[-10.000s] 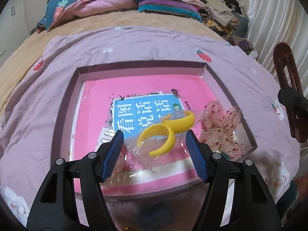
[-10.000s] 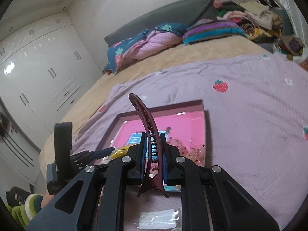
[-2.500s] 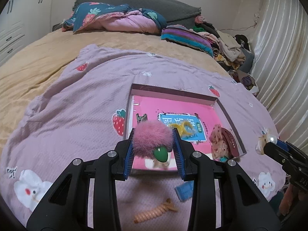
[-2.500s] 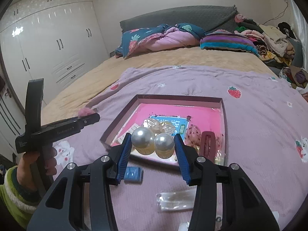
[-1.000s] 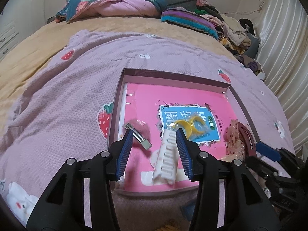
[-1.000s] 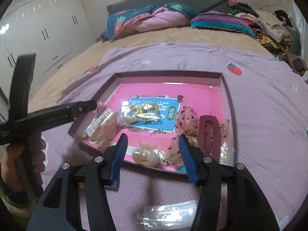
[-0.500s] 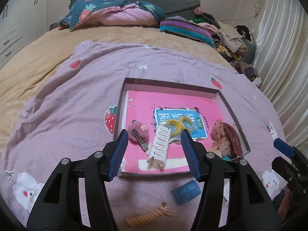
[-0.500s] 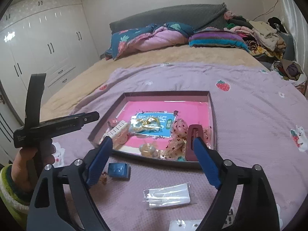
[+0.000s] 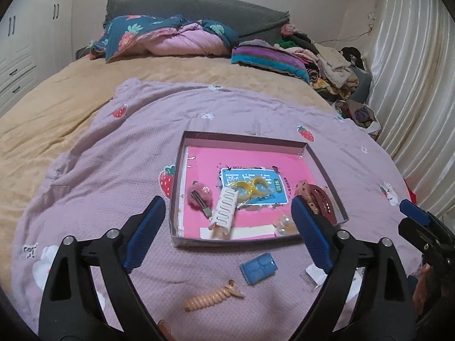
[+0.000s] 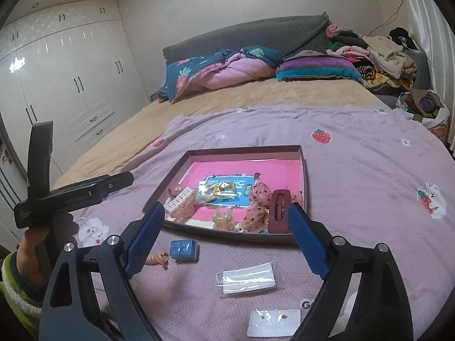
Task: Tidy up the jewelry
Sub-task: 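Withdraw both tools from the box toward the remaining jewelry, then grasp the peach spiral hair tie with the left tool while the right tool grasps the white earring card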
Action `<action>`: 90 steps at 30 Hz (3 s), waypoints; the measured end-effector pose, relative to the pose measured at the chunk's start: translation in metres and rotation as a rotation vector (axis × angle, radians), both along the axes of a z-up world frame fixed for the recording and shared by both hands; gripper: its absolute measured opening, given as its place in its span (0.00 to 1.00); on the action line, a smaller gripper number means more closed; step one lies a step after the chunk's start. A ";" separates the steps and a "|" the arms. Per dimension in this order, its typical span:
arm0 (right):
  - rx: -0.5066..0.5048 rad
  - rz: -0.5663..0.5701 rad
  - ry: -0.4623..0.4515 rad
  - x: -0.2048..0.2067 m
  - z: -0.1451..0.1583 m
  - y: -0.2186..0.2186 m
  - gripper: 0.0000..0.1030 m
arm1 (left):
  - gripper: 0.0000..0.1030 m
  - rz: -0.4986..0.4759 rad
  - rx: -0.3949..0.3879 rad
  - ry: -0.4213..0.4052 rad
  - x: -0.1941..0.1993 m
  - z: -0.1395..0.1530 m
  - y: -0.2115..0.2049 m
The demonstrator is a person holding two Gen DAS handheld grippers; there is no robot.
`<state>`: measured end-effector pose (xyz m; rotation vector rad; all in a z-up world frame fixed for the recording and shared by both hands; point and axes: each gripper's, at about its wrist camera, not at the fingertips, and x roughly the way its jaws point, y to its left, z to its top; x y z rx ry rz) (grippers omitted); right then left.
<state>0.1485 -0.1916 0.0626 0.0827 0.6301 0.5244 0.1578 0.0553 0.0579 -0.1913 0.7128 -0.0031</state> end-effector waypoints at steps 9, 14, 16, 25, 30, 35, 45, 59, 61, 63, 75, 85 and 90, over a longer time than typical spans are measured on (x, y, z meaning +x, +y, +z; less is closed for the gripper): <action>-0.025 0.011 -0.005 -0.015 -0.001 -0.002 0.89 | 0.86 -0.002 0.016 -0.009 -0.019 0.000 -0.004; -0.044 0.024 0.003 -0.022 -0.006 -0.001 0.90 | 0.86 0.004 0.029 -0.003 -0.030 -0.005 -0.002; -0.051 0.028 0.005 -0.024 -0.009 -0.001 0.90 | 0.86 0.007 0.036 0.002 -0.033 -0.007 -0.001; -0.095 0.044 0.022 -0.036 -0.021 -0.003 0.90 | 0.86 0.008 0.051 0.031 -0.047 -0.021 0.001; -0.113 0.024 0.042 -0.040 -0.030 -0.012 0.90 | 0.87 0.015 0.053 0.058 -0.054 -0.033 0.004; -0.133 0.015 0.058 -0.047 -0.038 -0.020 0.90 | 0.87 0.008 0.077 0.097 -0.059 -0.049 0.003; -0.166 0.018 0.114 -0.055 -0.061 -0.025 0.90 | 0.87 -0.019 0.157 0.170 -0.070 -0.083 -0.004; -0.192 0.030 0.173 -0.056 -0.086 -0.023 0.90 | 0.85 -0.099 0.349 0.213 -0.051 -0.117 -0.014; -0.200 0.019 0.190 -0.052 -0.093 -0.025 0.90 | 0.82 -0.138 0.381 0.214 -0.045 -0.119 -0.021; -0.211 0.000 0.214 -0.047 -0.102 -0.027 0.90 | 0.81 -0.177 0.394 0.216 -0.040 -0.121 -0.026; -0.283 -0.020 0.287 -0.026 -0.140 -0.022 0.90 | 0.16 -0.276 0.324 0.244 -0.034 -0.138 -0.038; -0.297 0.041 0.250 -0.030 -0.142 -0.011 0.60 | 0.11 -0.238 0.173 0.223 -0.043 -0.122 -0.024; -0.246 0.108 0.233 -0.039 -0.130 -0.001 0.60 | 0.11 -0.218 0.135 0.195 -0.050 -0.108 -0.018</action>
